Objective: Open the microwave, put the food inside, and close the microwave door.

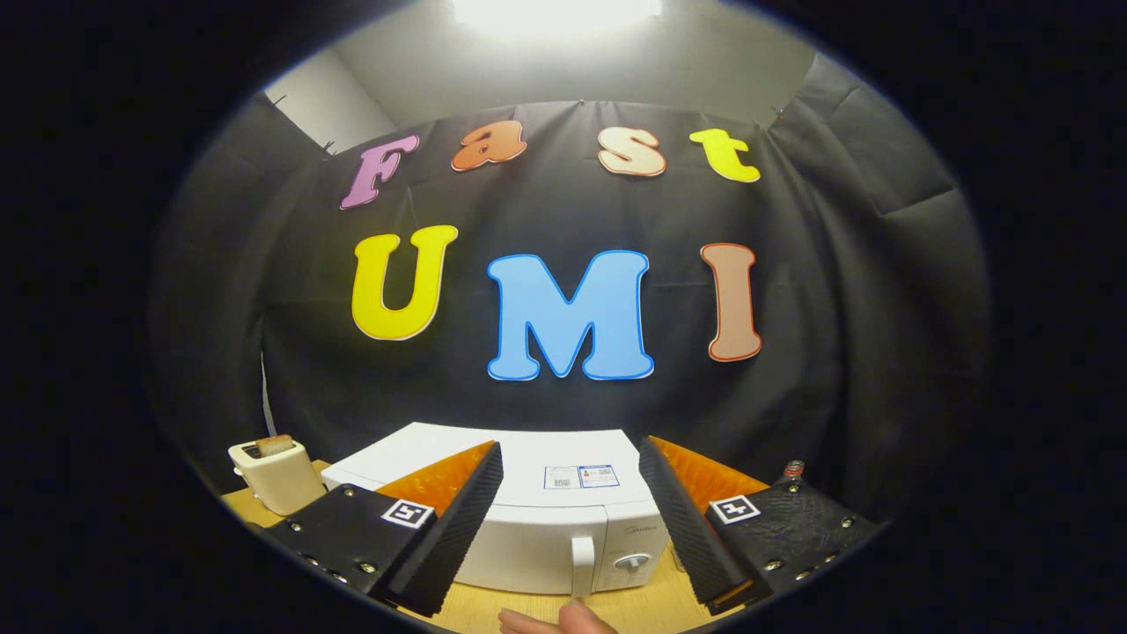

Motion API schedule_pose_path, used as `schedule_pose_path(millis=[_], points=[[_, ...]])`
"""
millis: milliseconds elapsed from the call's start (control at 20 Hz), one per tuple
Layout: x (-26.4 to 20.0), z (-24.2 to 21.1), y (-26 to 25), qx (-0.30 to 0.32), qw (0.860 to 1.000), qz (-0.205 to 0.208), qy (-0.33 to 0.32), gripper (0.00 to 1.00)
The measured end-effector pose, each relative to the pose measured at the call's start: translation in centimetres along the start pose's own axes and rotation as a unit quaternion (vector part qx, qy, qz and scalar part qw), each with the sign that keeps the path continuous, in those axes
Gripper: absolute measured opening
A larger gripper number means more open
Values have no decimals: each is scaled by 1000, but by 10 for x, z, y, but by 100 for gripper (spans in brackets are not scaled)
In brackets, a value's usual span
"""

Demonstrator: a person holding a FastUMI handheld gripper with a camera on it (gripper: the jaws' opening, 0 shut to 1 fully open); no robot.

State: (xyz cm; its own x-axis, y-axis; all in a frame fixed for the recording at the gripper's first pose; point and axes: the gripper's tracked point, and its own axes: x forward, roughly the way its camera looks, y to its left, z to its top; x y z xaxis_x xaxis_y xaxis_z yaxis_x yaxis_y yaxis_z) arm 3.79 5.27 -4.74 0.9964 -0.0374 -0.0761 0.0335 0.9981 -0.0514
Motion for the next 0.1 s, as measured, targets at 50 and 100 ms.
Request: schedule_pose_path(millis=[50,100], points=[[0,-1,3,-1,1000,3,0,98],[-1,-2,4,-3,1000,5,1,98]])
